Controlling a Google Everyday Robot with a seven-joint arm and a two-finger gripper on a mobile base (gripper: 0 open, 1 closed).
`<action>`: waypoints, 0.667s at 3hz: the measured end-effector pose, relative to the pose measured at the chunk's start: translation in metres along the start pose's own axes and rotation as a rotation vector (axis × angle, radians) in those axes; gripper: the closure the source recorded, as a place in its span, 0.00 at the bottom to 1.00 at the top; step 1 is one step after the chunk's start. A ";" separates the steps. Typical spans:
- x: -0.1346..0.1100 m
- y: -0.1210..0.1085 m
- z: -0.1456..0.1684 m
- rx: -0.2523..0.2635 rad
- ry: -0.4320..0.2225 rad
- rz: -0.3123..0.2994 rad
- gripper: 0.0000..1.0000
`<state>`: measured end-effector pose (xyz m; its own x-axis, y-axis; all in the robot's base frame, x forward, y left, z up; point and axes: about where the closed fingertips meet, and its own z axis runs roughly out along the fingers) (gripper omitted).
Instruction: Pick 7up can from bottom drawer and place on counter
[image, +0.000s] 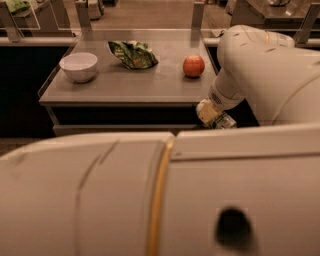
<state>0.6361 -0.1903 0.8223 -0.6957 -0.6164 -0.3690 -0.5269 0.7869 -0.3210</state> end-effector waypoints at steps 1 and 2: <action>0.014 -0.003 0.010 -0.016 0.023 0.022 1.00; -0.006 -0.020 0.004 -0.060 -0.045 0.174 1.00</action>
Offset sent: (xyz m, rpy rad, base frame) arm 0.1589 -0.1743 0.0061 0.4238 -0.0301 -0.3751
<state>0.6525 -0.2023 0.8276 -0.7568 -0.4707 -0.4536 -0.4299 0.8811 -0.1970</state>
